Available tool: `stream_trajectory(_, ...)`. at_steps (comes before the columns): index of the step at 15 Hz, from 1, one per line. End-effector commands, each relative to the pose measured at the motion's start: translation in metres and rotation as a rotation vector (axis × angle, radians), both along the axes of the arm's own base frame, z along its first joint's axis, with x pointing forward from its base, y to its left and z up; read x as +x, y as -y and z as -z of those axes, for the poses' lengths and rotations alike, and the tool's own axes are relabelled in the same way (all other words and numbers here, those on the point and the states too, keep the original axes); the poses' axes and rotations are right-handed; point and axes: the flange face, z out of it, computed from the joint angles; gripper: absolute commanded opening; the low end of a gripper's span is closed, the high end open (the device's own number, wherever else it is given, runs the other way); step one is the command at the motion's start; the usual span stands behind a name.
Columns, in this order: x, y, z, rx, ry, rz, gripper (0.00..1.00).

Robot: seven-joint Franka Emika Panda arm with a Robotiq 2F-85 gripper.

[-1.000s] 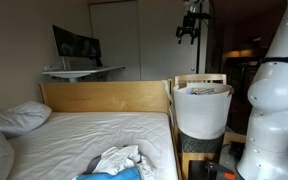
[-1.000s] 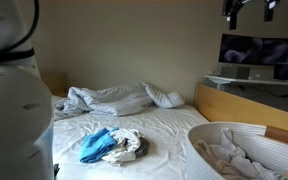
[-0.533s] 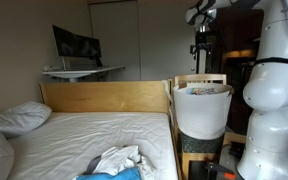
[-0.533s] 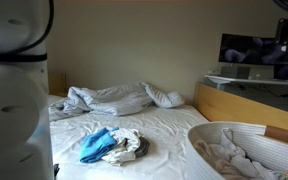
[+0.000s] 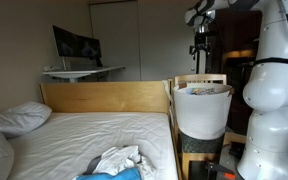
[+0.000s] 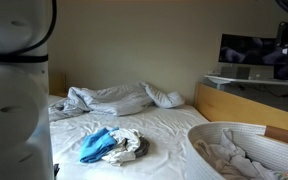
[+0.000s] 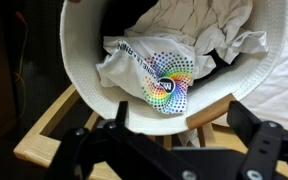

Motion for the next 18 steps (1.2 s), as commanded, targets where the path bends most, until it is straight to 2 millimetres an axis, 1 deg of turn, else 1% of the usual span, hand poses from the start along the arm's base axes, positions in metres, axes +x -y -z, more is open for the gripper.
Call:
stream_trajectory(1, 0.002, -0.02, 0.008, -0.042, 0.036, -0.151, 1.0)
stream_trajectory(3, 0.015, -0.016, 0.027, -0.064, 0.039, -0.172, 1.0)
stream_trajectory(6, 0.026, 0.001, 0.062, -0.105, 0.014, -0.151, 1.0)
stream_trajectory(10, 0.033, 0.026, 0.102, -0.183, -0.056, -0.171, 1.0)
stream_trajectory(11, 0.032, 0.031, 0.115, -0.187, -0.091, -0.174, 1.0)
stream_trajectory(14, 0.023, 0.043, 0.153, -0.184, -0.189, -0.176, 1.0)
stream_trajectory(17, 0.007, 0.052, 0.191, -0.166, -0.306, -0.163, 1.0)
stream_trajectory(18, 0.001, 0.053, 0.201, -0.165, -0.338, -0.166, 1.0)
